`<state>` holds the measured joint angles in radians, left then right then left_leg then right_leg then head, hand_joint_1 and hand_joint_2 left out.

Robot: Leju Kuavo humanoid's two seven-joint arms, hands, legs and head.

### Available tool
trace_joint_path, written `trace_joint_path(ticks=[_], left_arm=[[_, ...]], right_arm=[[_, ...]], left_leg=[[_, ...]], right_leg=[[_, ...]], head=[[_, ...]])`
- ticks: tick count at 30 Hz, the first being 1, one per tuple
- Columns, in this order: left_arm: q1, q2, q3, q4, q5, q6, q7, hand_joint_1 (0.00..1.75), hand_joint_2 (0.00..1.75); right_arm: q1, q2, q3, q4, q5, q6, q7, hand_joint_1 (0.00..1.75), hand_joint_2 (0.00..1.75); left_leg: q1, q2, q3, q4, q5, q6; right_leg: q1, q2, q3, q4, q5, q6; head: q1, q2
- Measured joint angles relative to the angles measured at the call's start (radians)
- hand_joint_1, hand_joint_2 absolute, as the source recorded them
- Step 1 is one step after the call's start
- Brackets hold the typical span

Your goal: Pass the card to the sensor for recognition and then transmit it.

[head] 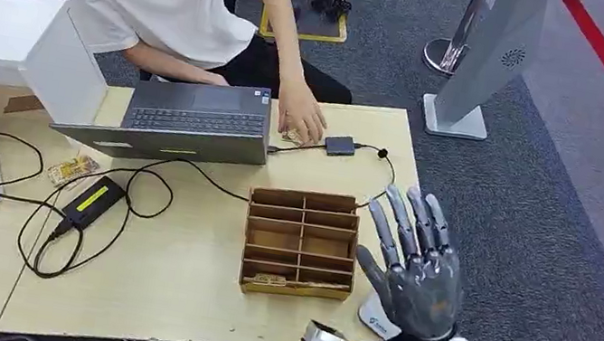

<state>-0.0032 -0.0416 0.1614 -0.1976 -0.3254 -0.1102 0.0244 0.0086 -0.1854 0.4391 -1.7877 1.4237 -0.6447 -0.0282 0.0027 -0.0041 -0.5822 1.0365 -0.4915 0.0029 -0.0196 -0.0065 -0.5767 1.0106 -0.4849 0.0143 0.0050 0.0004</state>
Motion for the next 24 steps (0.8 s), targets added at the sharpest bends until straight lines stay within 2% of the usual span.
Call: trace_joint_path(ticks=[6, 10, 15, 17, 24], left_arm=[[0.0, -0.007, 0.022, 0.0, 0.011, 0.011, 0.006, 0.0, 1.75], [-0.001, -0.01, 0.032, 0.0, 0.013, 0.012, 0.006, 0.0, 1.75], [-0.002, -0.01, 0.04, 0.0, 0.003, 0.006, 0.006, 0.0, 1.75], [-0.002, -0.01, 0.042, 0.0, -0.001, 0.002, 0.006, 0.0, 1.75], [-0.004, -0.01, 0.047, 0.0, -0.019, -0.003, 0.006, 0.0, 1.75]], right_arm=[[0.152, -0.022, -0.016, -0.104, -0.025, 0.003, -0.019, 0.0, 1.75], [0.204, -0.092, 0.026, -0.117, -0.096, 0.084, -0.003, 0.0, 1.75], [0.205, -0.151, 0.094, -0.093, -0.185, 0.246, -0.003, 0.0, 1.75], [0.194, -0.16, 0.119, -0.07, -0.199, 0.282, -0.004, 0.0, 1.75], [0.136, -0.152, 0.2, 0.016, -0.206, 0.296, -0.007, 0.0, 1.75]], left_leg=[[0.0, 0.0, 0.0, 0.0, 0.0, 0.0], [0.0, 0.0, 0.0, 0.0, -0.001, 0.0], [0.0, 0.0, 0.0, 0.0, -0.001, 0.0], [0.0, 0.0, 0.001, 0.0, -0.001, 0.0], [0.0, 0.0, 0.001, 0.0, -0.001, 0.0]], right_leg=[[0.0, -0.001, 0.0, 0.0, -0.001, 0.0], [0.0, 0.0, 0.0, 0.0, -0.001, 0.0], [0.0, 0.0, 0.001, 0.0, -0.001, 0.0], [0.0, 0.0, 0.001, 0.0, -0.001, 0.0], [0.0, 0.0, 0.001, 0.001, -0.001, 0.0]], head=[[0.0, 0.0], [0.0, 0.0], [0.0, 0.0], [0.0, 0.0], [0.0, 0.0]])
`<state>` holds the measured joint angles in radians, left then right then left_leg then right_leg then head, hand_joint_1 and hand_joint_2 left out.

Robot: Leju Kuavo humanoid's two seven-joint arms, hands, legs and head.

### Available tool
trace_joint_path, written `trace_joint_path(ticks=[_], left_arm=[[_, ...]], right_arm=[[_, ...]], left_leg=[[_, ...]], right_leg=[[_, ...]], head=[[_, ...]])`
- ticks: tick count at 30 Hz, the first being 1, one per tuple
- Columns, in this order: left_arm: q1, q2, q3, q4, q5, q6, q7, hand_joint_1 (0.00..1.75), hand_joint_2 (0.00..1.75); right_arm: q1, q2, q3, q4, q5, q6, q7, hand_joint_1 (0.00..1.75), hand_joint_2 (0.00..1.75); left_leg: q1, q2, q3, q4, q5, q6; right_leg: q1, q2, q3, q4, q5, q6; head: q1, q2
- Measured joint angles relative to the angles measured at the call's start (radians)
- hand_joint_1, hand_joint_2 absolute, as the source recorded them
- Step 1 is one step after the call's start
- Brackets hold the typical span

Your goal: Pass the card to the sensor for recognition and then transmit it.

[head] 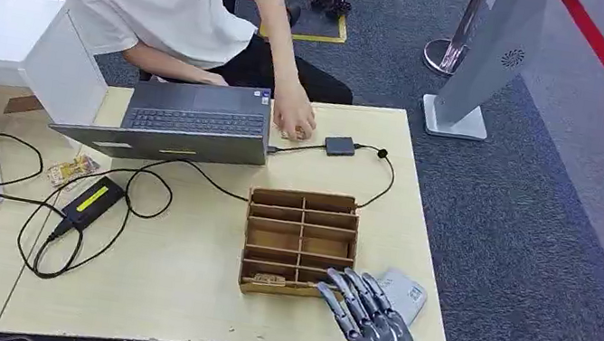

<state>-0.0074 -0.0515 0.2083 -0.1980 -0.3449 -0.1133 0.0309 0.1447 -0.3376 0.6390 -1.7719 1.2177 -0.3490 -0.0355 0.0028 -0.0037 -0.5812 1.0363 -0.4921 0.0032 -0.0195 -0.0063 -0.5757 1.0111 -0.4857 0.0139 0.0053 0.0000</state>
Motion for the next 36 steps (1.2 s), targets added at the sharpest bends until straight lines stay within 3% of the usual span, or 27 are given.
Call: trace_joint_path(ticks=[13, 24, 36], left_arm=[[-0.001, 0.002, 0.0, 0.0, -0.019, -0.01, 0.0, 0.0, 1.75], [-0.003, 0.005, 0.0, 0.0, -0.043, -0.023, 0.0, 0.0, 1.75], [-0.004, 0.008, 0.0, 0.0, -0.046, -0.029, 0.0, 0.0, 1.75]], right_arm=[[-0.091, 0.087, 0.04, 0.119, 0.009, 0.0, -0.004, 0.0, 1.75], [-0.24, 0.203, 0.063, 0.265, -0.062, -0.001, 0.001, 0.0, 1.75], [-0.277, 0.236, 0.076, 0.334, -0.06, -0.002, 0.007, 0.0, 1.75]], left_leg=[[0.0, 0.0, 0.0, 0.0, 0.0, 0.0], [0.0, 0.0, 0.0, 0.0, 0.001, -0.001], [0.0, 0.0, 0.0, 0.0, 0.001, -0.001]], right_leg=[[0.0, 0.0, 0.0, 0.0, 0.0, 0.0], [0.0, 0.0, 0.0, 0.001, 0.0, 0.0], [0.0, 0.0, 0.0, 0.0, 0.0, 0.0]], head=[[0.0, 0.0], [0.0, 0.0], [0.0, 0.0]])
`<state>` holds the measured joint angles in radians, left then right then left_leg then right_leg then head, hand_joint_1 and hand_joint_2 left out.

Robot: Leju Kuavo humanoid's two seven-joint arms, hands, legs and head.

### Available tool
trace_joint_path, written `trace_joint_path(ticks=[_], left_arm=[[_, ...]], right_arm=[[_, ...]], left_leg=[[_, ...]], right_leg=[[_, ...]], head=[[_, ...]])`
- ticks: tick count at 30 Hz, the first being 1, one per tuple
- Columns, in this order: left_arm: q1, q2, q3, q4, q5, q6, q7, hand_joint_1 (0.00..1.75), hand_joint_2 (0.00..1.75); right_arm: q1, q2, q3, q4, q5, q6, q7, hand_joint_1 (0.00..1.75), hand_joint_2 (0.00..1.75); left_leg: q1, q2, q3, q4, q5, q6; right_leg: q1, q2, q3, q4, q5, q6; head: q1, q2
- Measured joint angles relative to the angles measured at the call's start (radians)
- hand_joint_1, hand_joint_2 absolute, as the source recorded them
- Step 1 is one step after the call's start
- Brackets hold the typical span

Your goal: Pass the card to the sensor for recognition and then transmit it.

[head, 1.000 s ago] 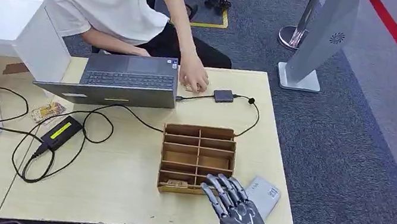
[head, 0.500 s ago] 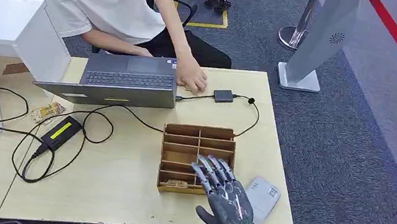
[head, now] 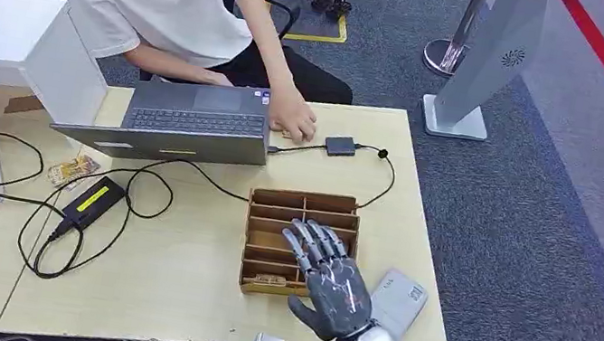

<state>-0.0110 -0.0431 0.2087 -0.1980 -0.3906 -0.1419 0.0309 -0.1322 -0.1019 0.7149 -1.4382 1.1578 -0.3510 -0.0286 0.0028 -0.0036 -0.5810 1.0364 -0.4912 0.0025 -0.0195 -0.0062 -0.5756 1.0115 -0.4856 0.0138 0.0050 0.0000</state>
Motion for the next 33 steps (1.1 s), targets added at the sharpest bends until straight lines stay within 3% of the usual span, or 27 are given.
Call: trace_joint_path(ticks=[17, 33], left_arm=[[0.0, 0.0, 0.002, 0.0, 0.004, 0.002, 0.007, 0.0, 1.75], [0.0, 0.0, 0.002, 0.0, -0.005, 0.003, 0.008, 0.0, 1.75]], right_arm=[[0.102, -0.018, -0.043, 0.004, 0.002, -0.022, 0.008, 0.0, 1.75], [0.116, -0.014, -0.088, 0.027, 0.017, -0.067, 0.001, 0.0, 1.75]], left_leg=[[0.0, 0.0, 0.0, 0.0, 0.0, 0.0], [0.0, 0.0, 0.0, 0.0, 0.0, 0.0]], right_leg=[[0.0, 0.0, 0.0, 0.0, 0.0, 0.0], [0.0, 0.0, 0.0, 0.0, 0.0, 0.0]], head=[[0.0, 0.0], [0.0, 0.0]])
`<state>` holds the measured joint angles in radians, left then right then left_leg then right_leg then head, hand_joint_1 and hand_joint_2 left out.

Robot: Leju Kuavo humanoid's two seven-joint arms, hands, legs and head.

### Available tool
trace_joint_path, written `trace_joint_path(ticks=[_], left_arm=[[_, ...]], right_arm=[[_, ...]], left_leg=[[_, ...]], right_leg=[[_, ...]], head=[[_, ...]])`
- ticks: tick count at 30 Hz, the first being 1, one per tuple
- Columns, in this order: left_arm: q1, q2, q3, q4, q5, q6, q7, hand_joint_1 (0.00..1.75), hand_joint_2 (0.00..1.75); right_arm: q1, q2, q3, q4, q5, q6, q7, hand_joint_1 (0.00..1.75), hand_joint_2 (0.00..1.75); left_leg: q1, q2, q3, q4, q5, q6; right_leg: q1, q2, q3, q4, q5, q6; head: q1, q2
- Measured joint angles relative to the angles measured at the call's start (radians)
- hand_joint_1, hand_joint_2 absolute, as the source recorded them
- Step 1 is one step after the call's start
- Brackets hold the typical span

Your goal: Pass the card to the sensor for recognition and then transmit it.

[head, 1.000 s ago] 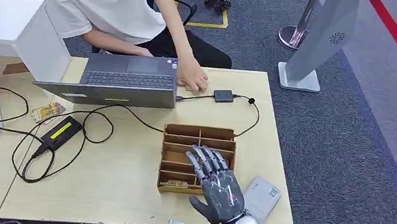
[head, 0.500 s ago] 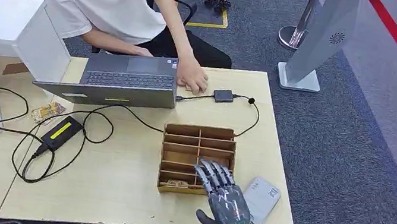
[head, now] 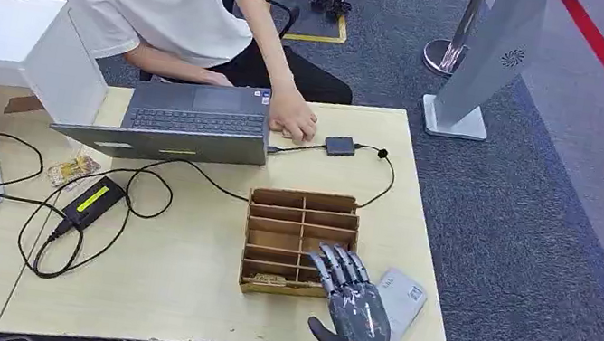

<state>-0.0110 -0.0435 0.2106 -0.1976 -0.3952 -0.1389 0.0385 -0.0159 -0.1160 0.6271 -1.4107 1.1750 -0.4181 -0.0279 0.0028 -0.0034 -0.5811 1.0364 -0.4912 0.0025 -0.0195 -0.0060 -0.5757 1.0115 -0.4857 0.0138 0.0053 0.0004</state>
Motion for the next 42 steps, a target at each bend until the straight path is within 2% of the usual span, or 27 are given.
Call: trace_joint_path(ticks=[11, 29, 42], left_arm=[[0.0, 0.0, 0.0, 0.0, -0.009, -0.002, 0.0, 0.0, 1.75], [0.0, 0.0, 0.0, 0.0, -0.012, -0.003, 0.0, 0.0, 1.75], [-0.002, 0.0, 0.013, 0.0, -0.027, -0.011, 0.0, 0.0, 1.75]], right_arm=[[-0.028, 0.033, -0.002, 0.037, 0.004, -0.022, -0.006, 0.0, 1.75], [-0.037, 0.048, -0.006, 0.061, 0.001, -0.027, -0.006, 0.0, 1.75], [-0.068, 0.057, -0.039, 0.131, 0.034, -0.078, 0.006, 0.0, 1.75]], left_leg=[[0.0, 0.0, 0.0, 0.0, 0.0, 0.0], [0.0, 0.0, 0.0, 0.0, 0.0, 0.0], [0.0, 0.0, 0.0, 0.0, 0.0, 0.0]], right_leg=[[0.0, 0.0, 0.0, 0.0, 0.0, 0.0], [0.0, 0.0, 0.0, 0.0, 0.0, 0.0], [0.0, 0.0, 0.0, 0.0, 0.0, 0.0]], head=[[0.0, 0.0], [0.0, 0.0], [0.0, 0.0]])
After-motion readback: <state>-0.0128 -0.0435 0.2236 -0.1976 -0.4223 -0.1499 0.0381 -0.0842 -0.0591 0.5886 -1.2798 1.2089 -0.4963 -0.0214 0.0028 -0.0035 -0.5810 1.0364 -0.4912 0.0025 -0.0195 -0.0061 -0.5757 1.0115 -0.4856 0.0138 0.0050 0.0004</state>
